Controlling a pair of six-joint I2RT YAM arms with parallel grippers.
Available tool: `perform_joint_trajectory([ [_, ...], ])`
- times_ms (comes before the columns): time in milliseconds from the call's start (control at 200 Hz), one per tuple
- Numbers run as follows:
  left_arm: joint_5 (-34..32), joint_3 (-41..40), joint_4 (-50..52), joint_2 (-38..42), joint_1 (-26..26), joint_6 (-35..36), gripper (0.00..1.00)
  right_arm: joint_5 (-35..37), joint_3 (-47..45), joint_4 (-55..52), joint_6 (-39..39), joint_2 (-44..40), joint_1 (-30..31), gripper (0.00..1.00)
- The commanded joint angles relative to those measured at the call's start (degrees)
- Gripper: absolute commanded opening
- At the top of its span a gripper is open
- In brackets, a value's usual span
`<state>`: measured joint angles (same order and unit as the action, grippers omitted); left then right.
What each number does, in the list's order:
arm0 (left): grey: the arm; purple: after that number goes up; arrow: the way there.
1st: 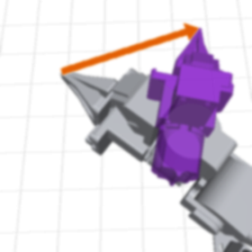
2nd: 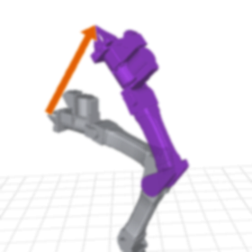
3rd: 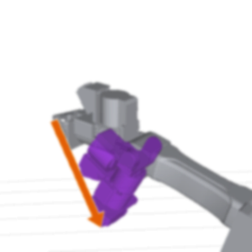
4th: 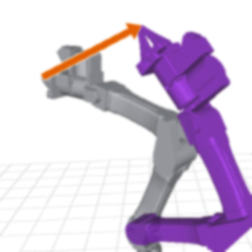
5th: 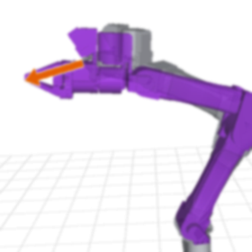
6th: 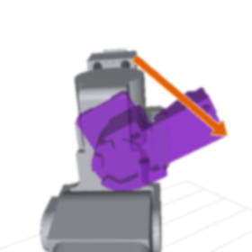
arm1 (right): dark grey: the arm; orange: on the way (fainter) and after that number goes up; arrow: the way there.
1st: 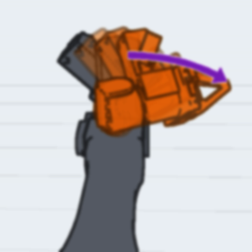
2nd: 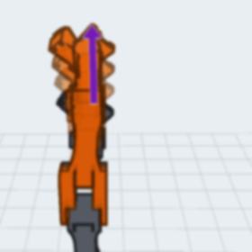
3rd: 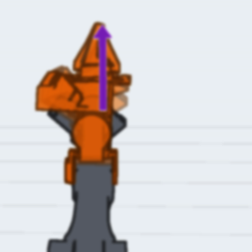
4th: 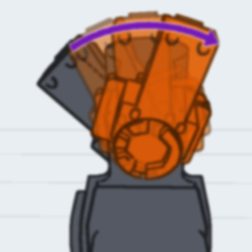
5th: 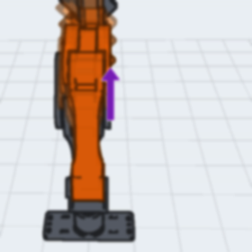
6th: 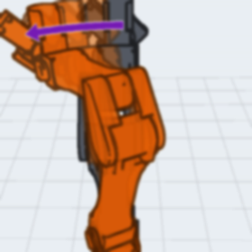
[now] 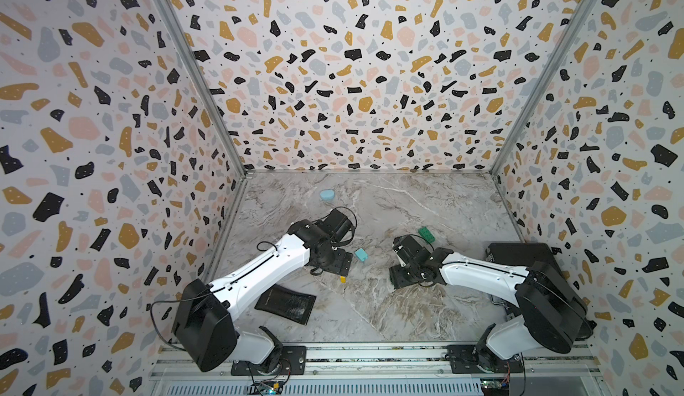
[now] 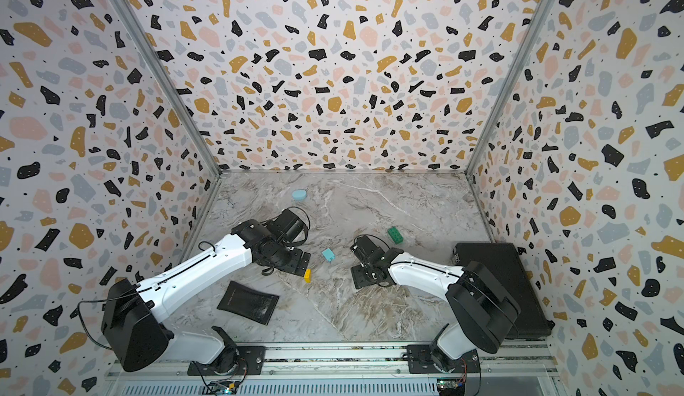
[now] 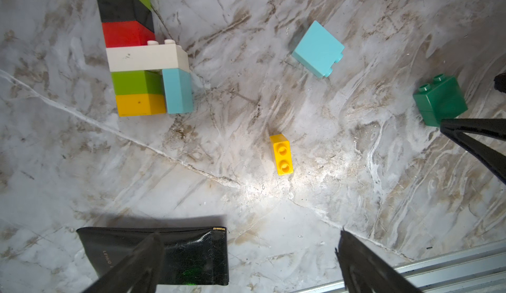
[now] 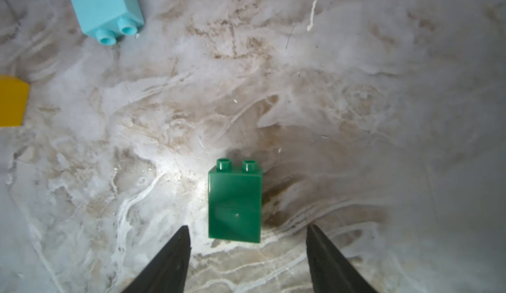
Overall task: Assemble the letter h with lego
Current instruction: Pick up the lego brick from the center of the board.
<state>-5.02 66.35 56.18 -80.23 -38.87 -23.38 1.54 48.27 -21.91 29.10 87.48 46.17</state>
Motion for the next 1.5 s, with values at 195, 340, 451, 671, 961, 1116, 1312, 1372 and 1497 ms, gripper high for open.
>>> perform_joint_trajectory([
  [195,3.4,-0.7,-0.3,1.0,0.9,1.0,0.99,0.5,3.6,-3.3,-1.1,5.6,0.7,0.59],
  [340,6.2,-1.0,-1.4,1.7,1.1,1.5,0.99,-0.1,4.1,-3.6,-2.6,6.4,0.8,0.47],
  [451,10.8,-1.4,-2.7,2.5,1.1,2.2,0.99,-2.8,4.6,-3.1,-4.5,6.2,0.9,0.33],
  [671,28.1,-2.8,-7.3,4.2,1.1,2.9,0.93,-16.2,0.1,9.7,-10.4,-2.4,3.0,0.17],
  [961,44.7,-3.9,-11.4,-0.2,1.1,1.0,0.78,-28.0,-15.8,37.6,-10.7,-16.2,3.8,0.1],
  [1116,48.2,-4.6,-12.8,-1.5,0.6,0.3,0.71,-32.5,-17.0,40.6,-10.0,-17.5,3.9,0.09],
  [1312,48.0,-4.6,-12.5,-2.3,0.2,0.4,0.55,-33.4,-18.0,41.4,-10.5,-19.0,4.1,0.09],
  [1372,47.9,-4.3,-12.1,-2.8,0.2,0.5,0.47,-33.9,-18.3,42.0,-10.4,-19.2,4.3,0.09],
  [1497,47.4,-4.2,-11.6,-3.7,0.2,0.5,0.4,-34.3,-18.9,43.0,-10.3,-19.9,4.8,0.11],
])
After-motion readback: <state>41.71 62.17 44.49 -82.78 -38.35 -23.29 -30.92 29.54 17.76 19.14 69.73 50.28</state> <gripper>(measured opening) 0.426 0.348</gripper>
